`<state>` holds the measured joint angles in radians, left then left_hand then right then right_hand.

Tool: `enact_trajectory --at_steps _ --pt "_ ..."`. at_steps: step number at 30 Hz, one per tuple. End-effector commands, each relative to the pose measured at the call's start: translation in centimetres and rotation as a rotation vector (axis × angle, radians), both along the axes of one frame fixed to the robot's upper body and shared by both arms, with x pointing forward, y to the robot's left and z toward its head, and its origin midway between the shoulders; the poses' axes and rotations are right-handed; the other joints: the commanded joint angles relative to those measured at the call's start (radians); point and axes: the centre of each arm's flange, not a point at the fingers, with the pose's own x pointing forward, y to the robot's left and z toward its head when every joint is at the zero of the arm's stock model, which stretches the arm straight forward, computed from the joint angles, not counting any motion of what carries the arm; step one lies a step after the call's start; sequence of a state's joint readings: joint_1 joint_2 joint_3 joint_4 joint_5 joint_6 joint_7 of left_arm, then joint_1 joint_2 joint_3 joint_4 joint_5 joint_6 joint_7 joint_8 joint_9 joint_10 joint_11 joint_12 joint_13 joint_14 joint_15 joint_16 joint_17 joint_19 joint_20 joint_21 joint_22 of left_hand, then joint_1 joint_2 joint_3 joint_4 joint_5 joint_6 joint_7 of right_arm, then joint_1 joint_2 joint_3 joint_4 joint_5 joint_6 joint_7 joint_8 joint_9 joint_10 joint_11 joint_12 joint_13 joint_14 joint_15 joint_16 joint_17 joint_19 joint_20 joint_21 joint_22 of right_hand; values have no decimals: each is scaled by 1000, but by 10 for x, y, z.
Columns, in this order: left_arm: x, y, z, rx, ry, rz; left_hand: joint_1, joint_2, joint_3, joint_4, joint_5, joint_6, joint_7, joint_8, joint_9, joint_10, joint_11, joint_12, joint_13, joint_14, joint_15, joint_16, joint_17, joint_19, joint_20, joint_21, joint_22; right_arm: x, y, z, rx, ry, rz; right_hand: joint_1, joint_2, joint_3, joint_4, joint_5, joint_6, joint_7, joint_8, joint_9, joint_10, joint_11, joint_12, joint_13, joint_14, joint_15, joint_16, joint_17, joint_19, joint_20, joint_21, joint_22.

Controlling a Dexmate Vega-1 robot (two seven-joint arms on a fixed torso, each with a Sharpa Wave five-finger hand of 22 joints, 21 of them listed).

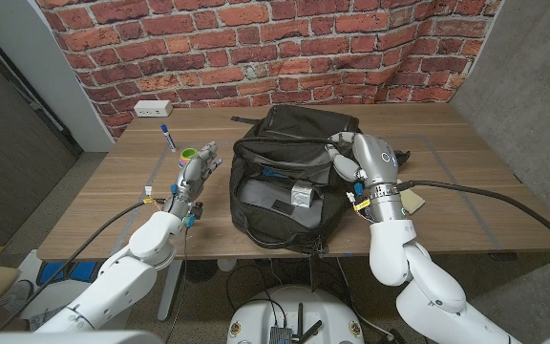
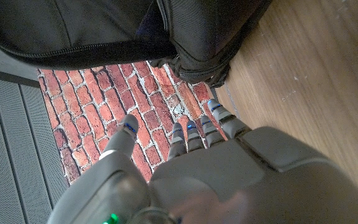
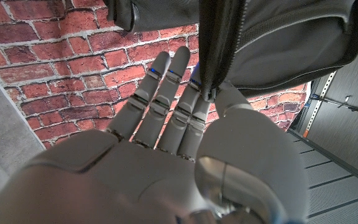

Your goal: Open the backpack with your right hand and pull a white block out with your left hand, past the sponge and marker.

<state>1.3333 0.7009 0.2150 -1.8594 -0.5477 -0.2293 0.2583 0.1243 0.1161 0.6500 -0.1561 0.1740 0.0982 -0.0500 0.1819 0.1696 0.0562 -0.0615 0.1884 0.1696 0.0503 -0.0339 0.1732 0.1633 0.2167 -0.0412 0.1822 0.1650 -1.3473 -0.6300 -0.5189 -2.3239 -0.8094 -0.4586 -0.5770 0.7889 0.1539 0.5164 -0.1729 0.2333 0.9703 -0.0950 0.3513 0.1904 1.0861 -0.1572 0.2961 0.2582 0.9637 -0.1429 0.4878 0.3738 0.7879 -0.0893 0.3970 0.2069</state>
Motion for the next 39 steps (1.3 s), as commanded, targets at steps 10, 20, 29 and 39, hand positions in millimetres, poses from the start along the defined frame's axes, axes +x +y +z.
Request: enact_trajectory --at_steps 10,20,29,39 --pt "-26 -8 -12 12 -14 20 21 20 5 -10 -1 12 -2 4 5 24 4 10 4 12 -7 3 1 9 -42 9 4 6 -5 23 33 -49 -18 8 1 7 2 8 18 3 -3 1 15 -1 9 9 14 -76 4 6 10 -123 13 5" --pt "-43 -15 -13 32 -32 37 37 15 8 -18 3 30 -6 8 5 38 -3 12 4 25 -15 5 1 14 -45 9 3 11 -7 30 40 -47 -13 10 0 8 2 9 18 4 -7 2 11 0 7 13 15 -77 2 8 10 -123 18 5" --pt "-54 -20 -17 54 -25 52 59 11 15 -25 7 54 -9 13 4 58 -9 15 5 39 -19 6 1 27 -48 10 2 13 -11 35 47 -54 -11 10 0 9 3 11 18 5 -10 2 12 1 8 17 15 -76 0 10 10 -123 22 6" --pt "-69 -29 -11 139 -29 73 155 -20 40 -42 19 115 -19 28 5 113 -28 20 5 85 -50 9 1 42 -55 6 0 17 -14 37 50 -53 4 12 -2 9 2 12 22 8 -12 3 14 7 8 22 16 -77 -1 13 11 -123 26 6"
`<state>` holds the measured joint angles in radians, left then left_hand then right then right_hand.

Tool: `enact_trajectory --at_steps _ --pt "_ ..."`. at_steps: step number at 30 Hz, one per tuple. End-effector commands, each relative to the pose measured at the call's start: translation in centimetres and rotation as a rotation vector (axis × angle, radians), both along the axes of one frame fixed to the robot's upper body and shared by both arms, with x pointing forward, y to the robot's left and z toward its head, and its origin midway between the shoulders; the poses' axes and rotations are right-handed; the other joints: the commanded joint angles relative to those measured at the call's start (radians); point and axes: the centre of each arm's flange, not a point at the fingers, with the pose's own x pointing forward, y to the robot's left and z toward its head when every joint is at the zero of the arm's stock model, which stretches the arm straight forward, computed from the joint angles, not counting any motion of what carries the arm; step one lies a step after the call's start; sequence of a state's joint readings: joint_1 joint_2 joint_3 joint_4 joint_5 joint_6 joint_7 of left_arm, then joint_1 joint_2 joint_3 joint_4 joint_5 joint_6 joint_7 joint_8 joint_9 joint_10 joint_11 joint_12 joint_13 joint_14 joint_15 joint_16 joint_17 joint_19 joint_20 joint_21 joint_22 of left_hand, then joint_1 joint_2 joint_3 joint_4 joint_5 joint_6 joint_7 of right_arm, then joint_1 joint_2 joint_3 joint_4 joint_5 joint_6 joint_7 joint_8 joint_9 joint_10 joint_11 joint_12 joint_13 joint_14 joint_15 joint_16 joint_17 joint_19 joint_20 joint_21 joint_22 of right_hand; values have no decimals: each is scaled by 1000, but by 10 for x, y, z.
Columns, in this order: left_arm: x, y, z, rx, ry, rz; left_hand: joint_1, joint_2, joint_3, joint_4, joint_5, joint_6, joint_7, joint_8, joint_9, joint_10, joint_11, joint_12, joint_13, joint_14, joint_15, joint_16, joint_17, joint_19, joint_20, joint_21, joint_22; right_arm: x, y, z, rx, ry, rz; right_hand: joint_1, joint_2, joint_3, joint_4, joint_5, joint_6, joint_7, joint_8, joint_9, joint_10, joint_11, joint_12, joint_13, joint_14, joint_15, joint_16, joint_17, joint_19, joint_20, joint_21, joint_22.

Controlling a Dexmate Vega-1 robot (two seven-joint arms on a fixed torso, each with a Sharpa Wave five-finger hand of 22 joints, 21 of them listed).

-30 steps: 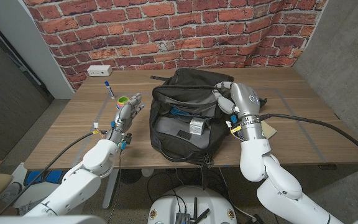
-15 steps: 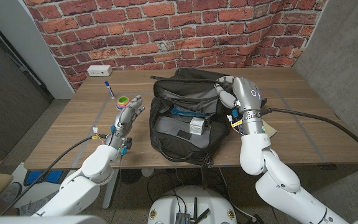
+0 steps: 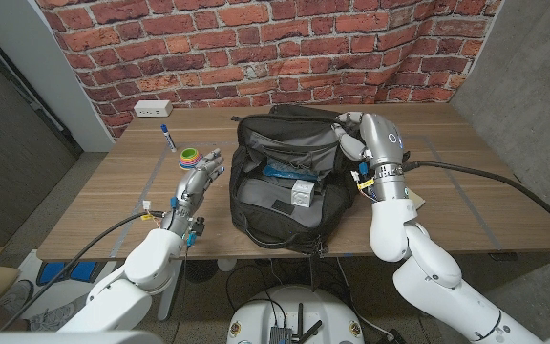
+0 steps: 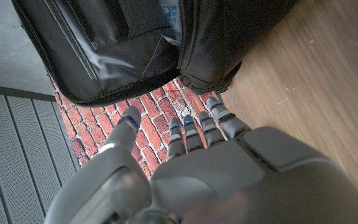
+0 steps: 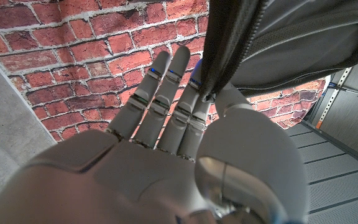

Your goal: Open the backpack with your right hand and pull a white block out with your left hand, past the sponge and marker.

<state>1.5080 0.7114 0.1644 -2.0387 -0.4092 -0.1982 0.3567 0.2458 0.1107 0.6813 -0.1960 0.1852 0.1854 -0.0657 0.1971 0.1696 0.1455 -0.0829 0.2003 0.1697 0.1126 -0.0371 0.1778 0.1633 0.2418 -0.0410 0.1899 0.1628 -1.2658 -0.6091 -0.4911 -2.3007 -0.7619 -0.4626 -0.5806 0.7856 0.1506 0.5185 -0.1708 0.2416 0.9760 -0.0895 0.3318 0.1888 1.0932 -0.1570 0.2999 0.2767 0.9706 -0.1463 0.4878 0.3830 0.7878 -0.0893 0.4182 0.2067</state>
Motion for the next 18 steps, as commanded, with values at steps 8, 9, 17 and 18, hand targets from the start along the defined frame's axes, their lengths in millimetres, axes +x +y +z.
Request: enact_trajectory --at_steps 8,9,17,18 --pt "-29 -18 9 155 -8 78 97 -44 12 -1 10 51 -5 13 6 66 -19 12 6 67 -69 8 1 38 -58 0 2 6 -4 8 5 -8 27 17 1 7 -1 5 19 5 6 4 9 5 5 7 11 -74 -2 6 12 -122 10 6" --pt "-31 -19 10 173 -4 88 102 -46 13 -1 10 53 -6 13 6 68 -21 12 6 72 -70 9 0 42 -60 1 2 5 -4 9 6 -10 28 16 1 7 0 5 19 4 5 5 8 4 5 8 11 -73 -2 6 12 -122 10 6" --pt "-44 -32 17 263 -31 128 154 -64 11 1 11 81 -14 14 7 97 -32 11 6 111 -82 10 0 77 -69 7 3 3 -4 14 8 -27 30 17 0 7 0 7 19 6 2 5 8 7 4 11 12 -73 -4 8 12 -123 14 6" --pt "-45 -34 17 271 -34 131 161 -67 11 1 11 87 -13 15 7 103 -33 12 6 116 -84 10 1 80 -70 7 3 4 -4 14 8 -28 32 17 0 7 0 7 19 5 2 5 9 8 5 12 12 -74 -4 8 12 -123 15 6"
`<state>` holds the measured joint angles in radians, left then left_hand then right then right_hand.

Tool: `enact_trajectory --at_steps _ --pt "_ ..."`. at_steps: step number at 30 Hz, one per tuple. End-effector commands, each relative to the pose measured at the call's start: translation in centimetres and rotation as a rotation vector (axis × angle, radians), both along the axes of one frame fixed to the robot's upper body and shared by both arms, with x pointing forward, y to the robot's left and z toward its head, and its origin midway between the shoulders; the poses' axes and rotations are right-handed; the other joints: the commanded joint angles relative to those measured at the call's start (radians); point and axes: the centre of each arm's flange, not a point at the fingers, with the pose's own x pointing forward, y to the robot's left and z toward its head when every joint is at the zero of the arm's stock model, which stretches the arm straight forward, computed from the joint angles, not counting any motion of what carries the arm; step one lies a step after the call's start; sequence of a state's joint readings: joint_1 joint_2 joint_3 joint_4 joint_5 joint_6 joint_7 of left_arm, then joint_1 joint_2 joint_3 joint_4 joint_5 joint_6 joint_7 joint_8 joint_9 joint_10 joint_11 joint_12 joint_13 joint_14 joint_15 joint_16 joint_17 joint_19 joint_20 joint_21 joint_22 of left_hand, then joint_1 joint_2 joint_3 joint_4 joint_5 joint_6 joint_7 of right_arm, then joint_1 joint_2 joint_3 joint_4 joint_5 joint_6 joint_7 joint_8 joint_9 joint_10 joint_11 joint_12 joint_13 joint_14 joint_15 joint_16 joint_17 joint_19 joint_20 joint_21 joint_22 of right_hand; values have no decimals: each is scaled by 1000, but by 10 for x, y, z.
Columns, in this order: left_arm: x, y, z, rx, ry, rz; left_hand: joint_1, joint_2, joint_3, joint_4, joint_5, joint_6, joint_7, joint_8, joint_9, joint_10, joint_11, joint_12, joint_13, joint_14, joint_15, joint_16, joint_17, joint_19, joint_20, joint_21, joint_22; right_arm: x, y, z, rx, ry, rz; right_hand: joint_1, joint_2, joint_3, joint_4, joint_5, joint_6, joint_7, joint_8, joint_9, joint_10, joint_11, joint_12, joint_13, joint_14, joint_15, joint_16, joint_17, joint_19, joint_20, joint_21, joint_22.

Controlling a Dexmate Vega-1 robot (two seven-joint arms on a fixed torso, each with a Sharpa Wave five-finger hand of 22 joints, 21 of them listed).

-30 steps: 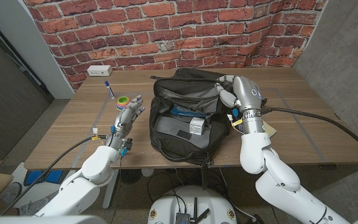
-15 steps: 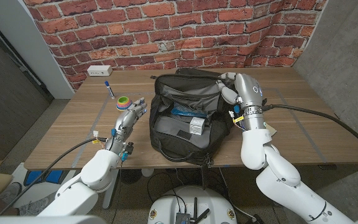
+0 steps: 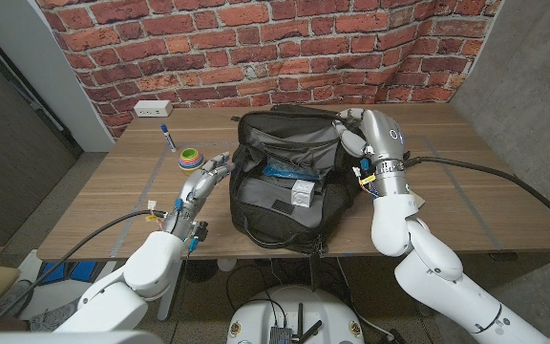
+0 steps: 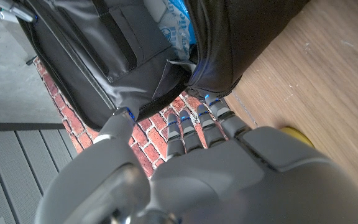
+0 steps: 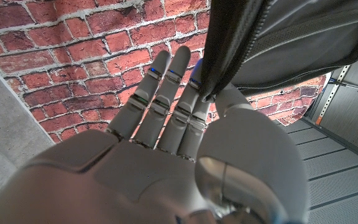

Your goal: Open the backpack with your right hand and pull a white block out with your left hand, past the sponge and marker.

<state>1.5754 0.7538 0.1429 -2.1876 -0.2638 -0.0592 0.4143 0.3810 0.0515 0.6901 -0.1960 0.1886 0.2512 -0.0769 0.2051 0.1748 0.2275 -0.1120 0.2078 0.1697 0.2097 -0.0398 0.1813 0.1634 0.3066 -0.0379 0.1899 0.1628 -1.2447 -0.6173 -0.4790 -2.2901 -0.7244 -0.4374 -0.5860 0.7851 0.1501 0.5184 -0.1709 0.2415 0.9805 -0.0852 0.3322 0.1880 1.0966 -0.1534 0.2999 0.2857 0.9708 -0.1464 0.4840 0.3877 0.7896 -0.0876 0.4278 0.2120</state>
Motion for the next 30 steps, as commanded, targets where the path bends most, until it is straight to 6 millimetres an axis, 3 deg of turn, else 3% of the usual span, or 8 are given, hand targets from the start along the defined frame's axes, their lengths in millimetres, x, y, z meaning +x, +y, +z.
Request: enact_trajectory --at_steps 1,30 --pt "-18 -17 9 130 -29 60 29 -9 1 1 7 23 -2 7 1 23 -5 5 6 22 -84 6 0 17 -74 7 3 0 -1 7 2 -19 12 19 1 8 -1 8 14 2 1 6 6 2 4 3 12 -75 0 4 10 -124 6 1" --pt "-41 -62 33 355 -77 104 106 -41 -9 1 7 43 -17 -1 3 24 -13 -11 7 34 -87 -4 1 24 -79 0 4 4 -1 15 22 -30 47 18 -1 8 2 12 12 0 -10 7 1 4 1 16 14 -72 -6 11 5 -124 19 1"
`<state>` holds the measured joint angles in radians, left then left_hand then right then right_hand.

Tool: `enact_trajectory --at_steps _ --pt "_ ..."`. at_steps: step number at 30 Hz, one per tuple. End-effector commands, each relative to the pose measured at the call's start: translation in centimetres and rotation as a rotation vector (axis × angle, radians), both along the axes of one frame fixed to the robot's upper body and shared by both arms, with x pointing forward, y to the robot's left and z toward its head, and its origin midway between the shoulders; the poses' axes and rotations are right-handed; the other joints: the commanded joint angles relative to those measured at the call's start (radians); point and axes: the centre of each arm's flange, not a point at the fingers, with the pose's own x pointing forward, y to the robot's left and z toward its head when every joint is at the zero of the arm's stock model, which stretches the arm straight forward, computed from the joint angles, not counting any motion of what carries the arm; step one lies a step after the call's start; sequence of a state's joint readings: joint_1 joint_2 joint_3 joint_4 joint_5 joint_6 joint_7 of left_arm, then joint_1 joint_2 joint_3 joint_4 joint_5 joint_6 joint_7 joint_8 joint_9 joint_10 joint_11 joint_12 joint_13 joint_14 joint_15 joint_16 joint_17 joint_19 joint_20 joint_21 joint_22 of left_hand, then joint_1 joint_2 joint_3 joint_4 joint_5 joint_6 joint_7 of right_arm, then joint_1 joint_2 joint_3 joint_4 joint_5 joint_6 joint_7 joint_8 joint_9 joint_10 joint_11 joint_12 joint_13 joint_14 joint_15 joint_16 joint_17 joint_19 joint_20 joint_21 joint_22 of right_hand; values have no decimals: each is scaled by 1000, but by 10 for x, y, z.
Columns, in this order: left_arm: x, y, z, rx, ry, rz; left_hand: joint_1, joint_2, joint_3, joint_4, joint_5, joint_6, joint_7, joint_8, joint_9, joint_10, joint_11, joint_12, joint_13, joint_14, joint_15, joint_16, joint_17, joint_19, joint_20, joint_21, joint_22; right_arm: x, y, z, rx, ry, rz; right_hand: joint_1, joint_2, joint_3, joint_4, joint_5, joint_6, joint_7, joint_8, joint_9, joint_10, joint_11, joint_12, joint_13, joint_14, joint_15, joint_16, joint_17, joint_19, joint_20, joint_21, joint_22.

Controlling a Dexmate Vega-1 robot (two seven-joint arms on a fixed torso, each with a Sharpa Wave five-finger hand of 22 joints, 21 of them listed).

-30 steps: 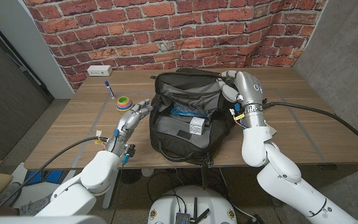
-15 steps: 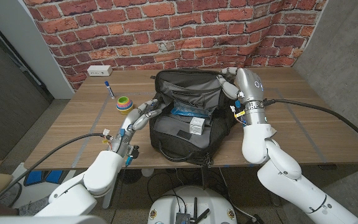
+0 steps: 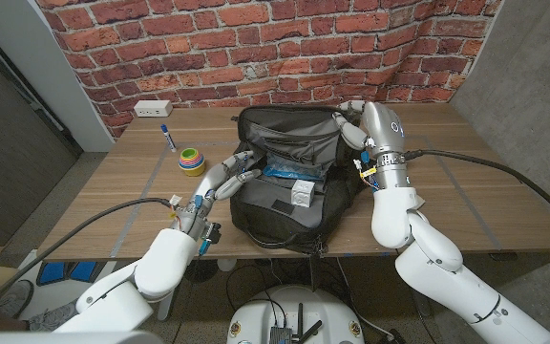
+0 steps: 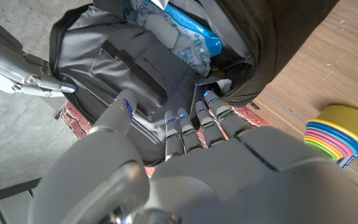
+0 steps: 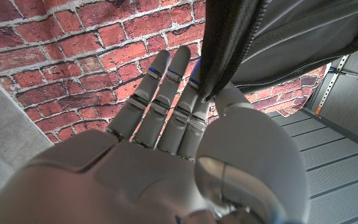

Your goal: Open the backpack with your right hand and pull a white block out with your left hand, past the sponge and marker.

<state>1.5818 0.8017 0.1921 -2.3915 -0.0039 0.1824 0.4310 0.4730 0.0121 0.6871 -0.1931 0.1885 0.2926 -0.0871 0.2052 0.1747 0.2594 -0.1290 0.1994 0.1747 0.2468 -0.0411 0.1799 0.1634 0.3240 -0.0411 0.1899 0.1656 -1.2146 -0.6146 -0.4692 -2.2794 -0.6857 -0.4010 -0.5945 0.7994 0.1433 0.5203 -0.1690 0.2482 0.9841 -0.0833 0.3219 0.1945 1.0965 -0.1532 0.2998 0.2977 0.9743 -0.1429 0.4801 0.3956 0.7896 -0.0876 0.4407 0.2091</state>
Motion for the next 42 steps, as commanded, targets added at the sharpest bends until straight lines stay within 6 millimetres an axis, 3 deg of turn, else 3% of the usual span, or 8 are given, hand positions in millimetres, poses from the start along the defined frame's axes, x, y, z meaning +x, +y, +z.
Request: enact_trajectory --at_steps 1,29,42 --pt "-7 -19 10 104 -9 30 17 -2 -6 -1 7 1 -6 -1 3 -8 3 -3 2 -3 -85 -3 1 7 -75 0 1 1 -1 2 7 -5 12 4 7 6 0 5 8 -2 0 1 1 4 1 4 11 -76 -2 3 5 -124 6 3" --pt "7 -63 30 360 -35 96 108 -28 -11 -2 11 7 -15 -2 5 -5 2 -4 4 5 -78 -1 2 44 -70 8 3 -4 -10 24 24 -84 21 2 5 5 0 8 12 0 -8 2 4 2 -3 10 11 -76 -7 10 1 -124 19 3" --pt "22 -83 46 501 -11 96 152 -54 -24 0 9 -11 -25 -9 6 -22 4 -10 5 -17 -77 -9 2 25 -66 -2 4 -5 -9 33 7 -102 28 3 6 5 0 9 14 -1 -12 2 5 4 -4 14 14 -77 -8 14 -2 -125 24 3"
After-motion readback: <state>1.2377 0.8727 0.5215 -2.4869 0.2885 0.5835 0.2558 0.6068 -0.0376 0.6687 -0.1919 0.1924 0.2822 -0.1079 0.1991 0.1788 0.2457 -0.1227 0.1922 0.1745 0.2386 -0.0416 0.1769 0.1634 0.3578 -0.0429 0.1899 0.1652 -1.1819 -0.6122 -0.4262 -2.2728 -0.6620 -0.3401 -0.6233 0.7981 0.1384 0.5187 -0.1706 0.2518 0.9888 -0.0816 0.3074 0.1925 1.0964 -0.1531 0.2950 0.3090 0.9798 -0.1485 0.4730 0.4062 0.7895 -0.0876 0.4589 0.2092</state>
